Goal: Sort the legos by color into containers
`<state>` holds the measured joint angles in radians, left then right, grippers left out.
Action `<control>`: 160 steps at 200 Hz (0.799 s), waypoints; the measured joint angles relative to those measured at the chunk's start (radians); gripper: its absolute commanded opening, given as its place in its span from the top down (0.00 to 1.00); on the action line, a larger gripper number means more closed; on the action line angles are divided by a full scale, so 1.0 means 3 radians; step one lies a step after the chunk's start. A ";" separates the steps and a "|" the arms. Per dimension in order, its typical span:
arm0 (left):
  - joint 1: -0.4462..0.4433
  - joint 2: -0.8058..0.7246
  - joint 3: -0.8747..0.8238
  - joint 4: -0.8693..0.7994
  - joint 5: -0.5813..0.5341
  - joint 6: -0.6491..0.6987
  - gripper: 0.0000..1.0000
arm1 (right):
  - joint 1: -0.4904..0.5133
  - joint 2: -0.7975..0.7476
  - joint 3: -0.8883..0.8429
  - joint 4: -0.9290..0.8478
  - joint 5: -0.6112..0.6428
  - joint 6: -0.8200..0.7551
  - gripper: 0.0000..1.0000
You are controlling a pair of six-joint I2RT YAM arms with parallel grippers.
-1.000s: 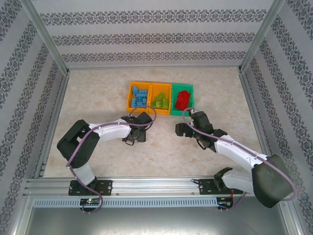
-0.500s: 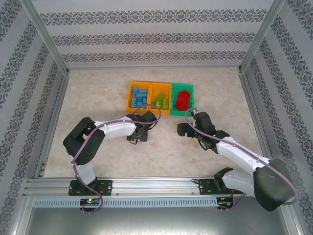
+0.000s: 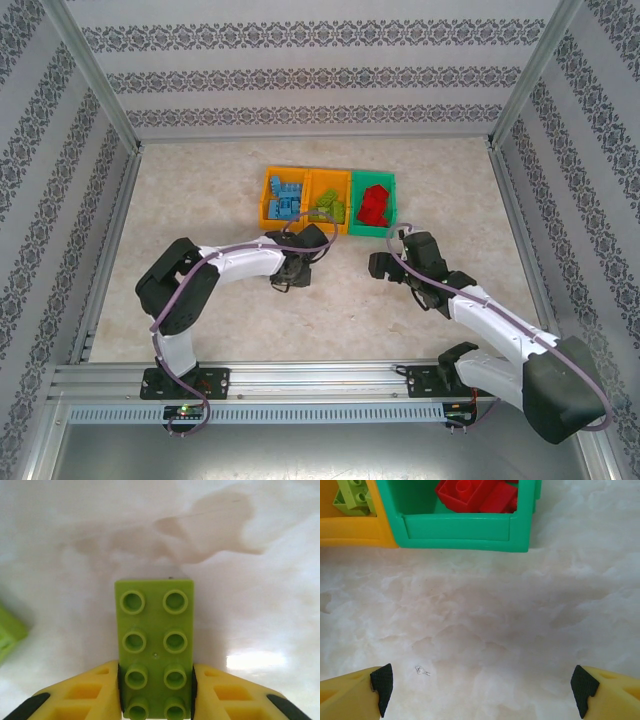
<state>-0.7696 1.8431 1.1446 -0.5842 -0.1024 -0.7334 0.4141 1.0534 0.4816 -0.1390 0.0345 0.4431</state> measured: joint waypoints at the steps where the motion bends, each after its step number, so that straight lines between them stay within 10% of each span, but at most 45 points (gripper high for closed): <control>1: -0.0003 0.0005 0.0010 0.0006 0.0008 0.0006 0.66 | 0.0000 -0.0001 0.0000 -0.0001 0.0001 0.0000 0.06; 160: 0.0462 0.0996 0.2340 -0.0173 0.0367 0.0703 0.60 | -0.0153 -0.0275 -0.0106 -0.0137 0.0008 0.0000 0.06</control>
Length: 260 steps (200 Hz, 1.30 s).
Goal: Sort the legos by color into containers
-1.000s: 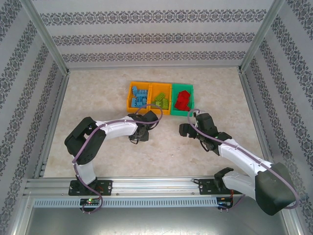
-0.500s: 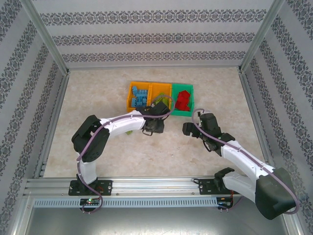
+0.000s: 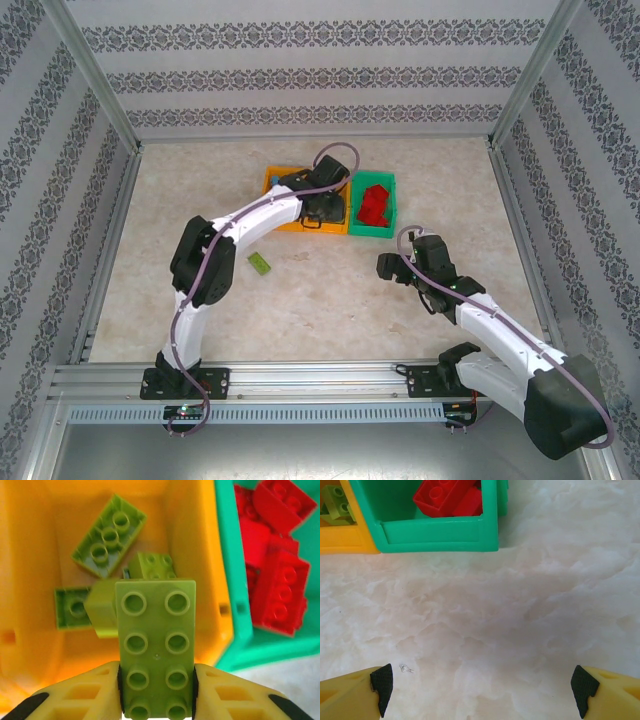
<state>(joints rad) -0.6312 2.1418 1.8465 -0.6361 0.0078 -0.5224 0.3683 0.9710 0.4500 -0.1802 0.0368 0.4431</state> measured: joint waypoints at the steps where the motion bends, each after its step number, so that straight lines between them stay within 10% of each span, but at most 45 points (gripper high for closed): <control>1: 0.0004 0.0008 0.0011 -0.0003 0.0000 0.0001 0.60 | 0.0000 0.0000 0.0000 0.0000 0.0000 0.0000 0.06; 72: 0.0141 0.0261 0.0436 -0.0203 -0.0050 0.0174 0.19 | 0.0000 0.0000 0.0000 -0.0008 -0.0008 0.0001 0.05; 127: 0.0141 -0.0844 -0.1016 -0.0186 -0.0352 -0.0092 0.06 | 0.0000 0.0000 -0.0001 0.0000 -0.0042 0.0001 0.05; 177: 0.0267 -0.1771 -0.2307 -0.0205 -0.0523 -0.0581 0.04 | 0.0000 0.0095 -0.0001 0.0070 -0.0092 0.0001 0.05; 260: 0.0526 -0.1526 -0.2664 -0.0025 -0.0245 -0.0896 0.13 | -0.0001 0.0251 -0.0001 0.0118 -0.0163 0.0001 0.05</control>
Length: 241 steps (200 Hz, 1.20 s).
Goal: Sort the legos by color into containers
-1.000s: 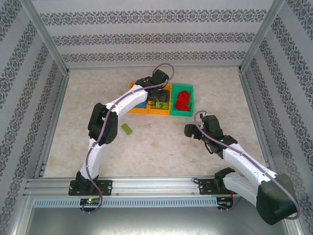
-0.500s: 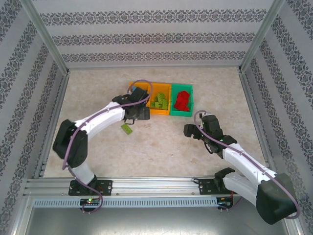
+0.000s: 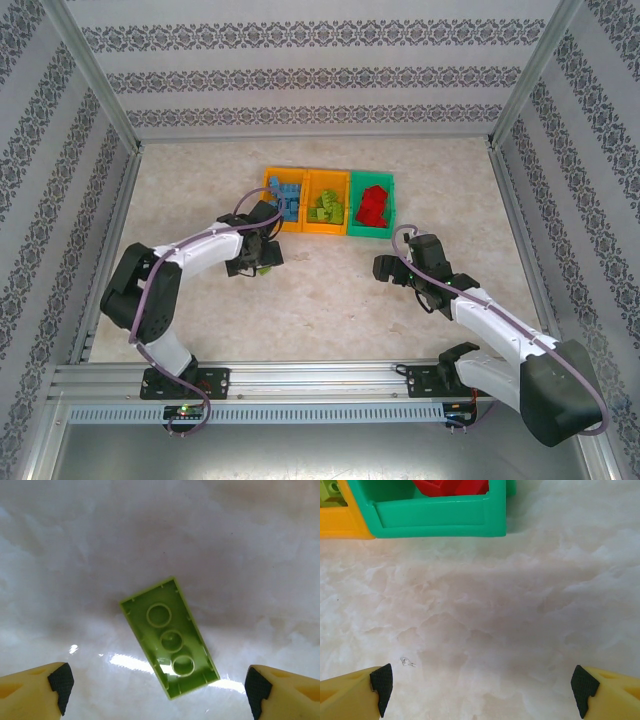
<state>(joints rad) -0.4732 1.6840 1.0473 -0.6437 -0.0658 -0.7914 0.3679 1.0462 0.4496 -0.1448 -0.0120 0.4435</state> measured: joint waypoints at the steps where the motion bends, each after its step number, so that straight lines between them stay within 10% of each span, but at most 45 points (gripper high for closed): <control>1: 0.0005 0.0013 0.0001 0.0005 0.0006 0.0001 0.13 | 0.0000 0.0000 0.0000 0.0000 0.0000 0.0000 0.05; 114: 0.0052 0.0398 0.0192 0.0108 0.0128 0.0092 0.67 | -0.0042 -0.0089 0.0000 -0.0003 0.0001 0.0000 0.05; 241: -0.0295 0.0528 0.1668 0.0155 0.0309 0.0576 0.68 | -0.0061 -0.0053 0.0000 0.0000 0.0000 0.0001 0.05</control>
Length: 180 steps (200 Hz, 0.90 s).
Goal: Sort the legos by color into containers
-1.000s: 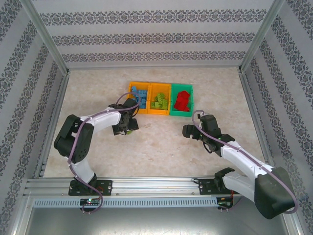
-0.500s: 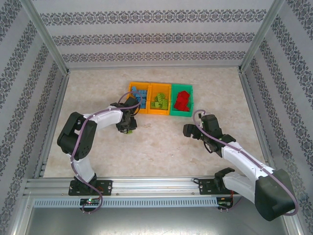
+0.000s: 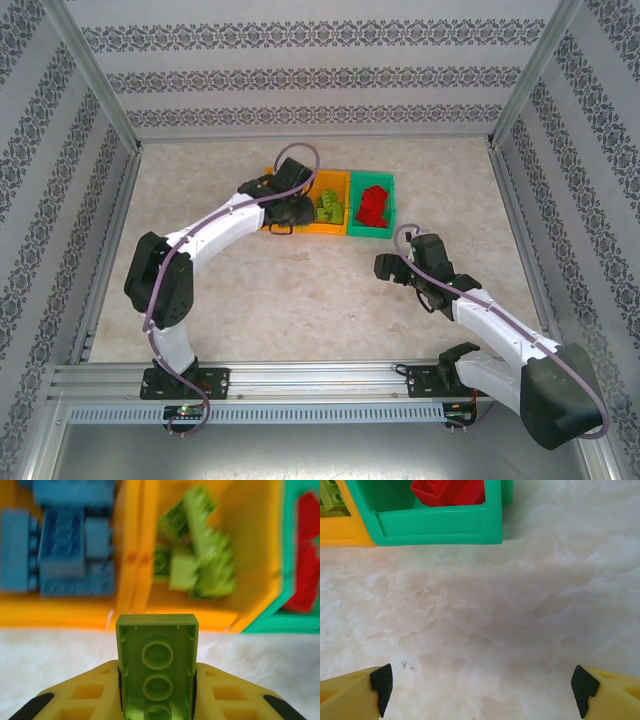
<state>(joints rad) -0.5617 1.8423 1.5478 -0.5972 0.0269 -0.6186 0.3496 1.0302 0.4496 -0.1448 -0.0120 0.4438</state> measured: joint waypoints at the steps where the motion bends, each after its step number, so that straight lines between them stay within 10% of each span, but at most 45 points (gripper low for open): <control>1: 0.0000 0.0019 0.0036 0.0000 0.0000 0.0013 0.68 | -0.0003 0.0000 0.0000 0.0000 0.0001 0.0000 0.05; 55: 0.0023 0.0942 0.1194 -0.0153 0.0085 0.0395 0.66 | -0.0004 0.0001 0.0000 0.0000 0.0004 0.0011 0.05; 95: 0.0093 0.1284 0.1502 -0.0291 0.0136 0.0521 0.45 | -0.0004 0.0000 0.0000 0.0000 0.0027 0.0011 0.05; 133: 0.0120 0.1235 0.1420 -0.0289 0.0150 0.0518 0.00 | -0.0004 -0.0003 0.0000 0.0000 0.0031 0.0009 0.05; 180: 0.0118 0.0516 0.0431 -0.0034 0.0009 0.0491 0.00 | -0.0036 -0.0086 0.0000 0.0029 0.0140 -0.0098 0.02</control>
<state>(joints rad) -0.5262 1.9972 1.6772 -0.6075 0.0296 -0.4713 0.3389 1.0042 0.4496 -0.1360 0.0299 0.4145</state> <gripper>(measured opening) 0.994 0.977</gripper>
